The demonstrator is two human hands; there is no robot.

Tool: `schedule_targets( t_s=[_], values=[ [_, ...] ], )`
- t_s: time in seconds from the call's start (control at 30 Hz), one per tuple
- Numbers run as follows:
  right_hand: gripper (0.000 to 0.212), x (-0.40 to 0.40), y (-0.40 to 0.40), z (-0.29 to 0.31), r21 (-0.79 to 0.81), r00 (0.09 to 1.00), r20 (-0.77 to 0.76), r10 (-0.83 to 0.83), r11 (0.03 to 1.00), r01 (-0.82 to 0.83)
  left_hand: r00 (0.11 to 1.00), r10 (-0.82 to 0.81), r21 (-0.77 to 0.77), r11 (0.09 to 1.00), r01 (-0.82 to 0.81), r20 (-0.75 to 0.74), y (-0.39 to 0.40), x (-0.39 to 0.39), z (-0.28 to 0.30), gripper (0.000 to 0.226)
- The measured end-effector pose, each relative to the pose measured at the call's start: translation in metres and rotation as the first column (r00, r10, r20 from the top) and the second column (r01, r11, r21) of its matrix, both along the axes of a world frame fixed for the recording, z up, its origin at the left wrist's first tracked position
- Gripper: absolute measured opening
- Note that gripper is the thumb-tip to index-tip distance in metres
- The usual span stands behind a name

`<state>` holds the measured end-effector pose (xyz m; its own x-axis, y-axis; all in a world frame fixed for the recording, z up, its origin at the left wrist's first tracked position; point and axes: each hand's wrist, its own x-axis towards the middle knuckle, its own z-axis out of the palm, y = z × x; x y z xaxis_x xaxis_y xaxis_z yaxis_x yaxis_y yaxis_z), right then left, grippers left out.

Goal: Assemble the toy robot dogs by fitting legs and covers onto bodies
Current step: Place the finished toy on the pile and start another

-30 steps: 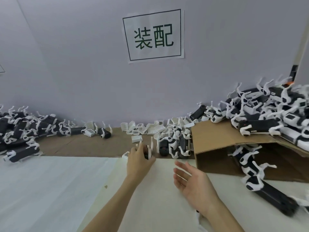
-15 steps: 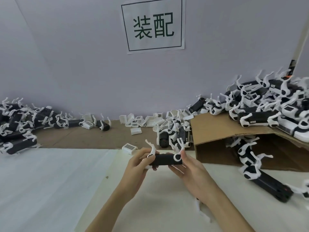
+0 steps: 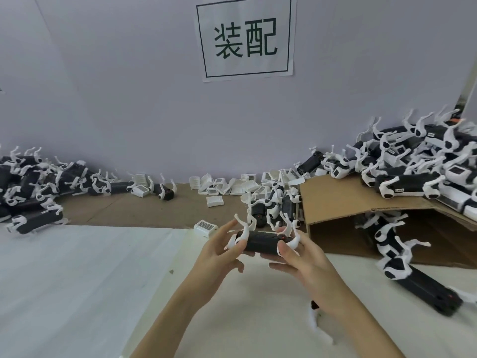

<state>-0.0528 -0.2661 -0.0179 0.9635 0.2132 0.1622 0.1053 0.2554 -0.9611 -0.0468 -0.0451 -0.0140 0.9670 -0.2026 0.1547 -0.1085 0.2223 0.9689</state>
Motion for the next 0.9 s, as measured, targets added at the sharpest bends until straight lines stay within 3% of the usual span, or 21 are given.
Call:
schedule_targets(
  t_s=[0.07,0.13,0.2,0.33,0.4,0.47,0.5,0.57,0.7,0.77,0.9],
  values=[
    [0.054,-0.002,-0.001,0.001,-0.061,1.000,0.011,0.012,0.998,-0.011,0.995,-0.042,-0.143,0.989,0.028,-0.094,-0.003,0.000,0.003,0.047],
    [0.059,-0.002,0.000,0.000,-0.174,0.995,0.093,-0.023,0.984,0.039,0.966,-0.059,-0.267,0.964,-0.011,-0.253,-0.006,0.001,0.003,0.063],
    [0.067,-0.002,-0.001,-0.004,-0.237,0.989,0.150,0.008,0.971,0.028,0.944,-0.046,-0.241,0.970,-0.037,-0.328,-0.006,0.004,0.002,0.072],
    [0.076,-0.007,-0.003,-0.005,-0.338,0.968,0.156,0.196,0.932,-0.134,0.935,-0.054,-0.152,0.988,0.000,-0.350,0.002,0.007,-0.004,0.046],
    [0.084,-0.008,-0.004,-0.002,-0.317,0.956,0.120,0.266,0.923,-0.218,0.940,0.021,-0.118,0.991,-0.065,-0.342,0.003,0.009,-0.005,0.035],
    [0.088,-0.005,-0.005,-0.002,-0.196,0.962,0.032,0.272,0.945,-0.261,0.938,0.108,-0.137,0.977,-0.161,-0.331,0.003,0.009,-0.006,0.025],
    [0.079,-0.004,-0.002,-0.002,-0.083,0.967,-0.016,0.254,0.964,-0.254,0.942,0.133,-0.132,0.975,-0.181,-0.307,0.002,0.008,-0.005,0.026],
    [0.039,-0.002,0.006,-0.002,0.123,0.971,-0.154,0.183,0.979,-0.164,0.959,0.173,-0.093,0.976,-0.198,-0.226,0.001,0.005,-0.002,0.037],
    [0.065,-0.002,0.017,-0.007,-0.058,0.968,-0.226,0.108,0.991,-0.124,0.981,0.192,0.029,0.981,-0.192,-0.010,-0.005,-0.001,-0.002,0.047],
    [0.061,-0.002,0.016,-0.010,-0.039,0.972,-0.221,0.081,0.995,-0.091,0.976,0.215,0.080,0.973,-0.218,0.037,-0.008,-0.002,-0.002,0.048],
    [0.047,-0.001,0.012,-0.011,0.023,0.994,-0.106,-0.019,1.000,0.022,0.971,0.239,0.192,0.953,-0.233,-0.007,-0.011,-0.004,0.000,0.064]
  ],
)
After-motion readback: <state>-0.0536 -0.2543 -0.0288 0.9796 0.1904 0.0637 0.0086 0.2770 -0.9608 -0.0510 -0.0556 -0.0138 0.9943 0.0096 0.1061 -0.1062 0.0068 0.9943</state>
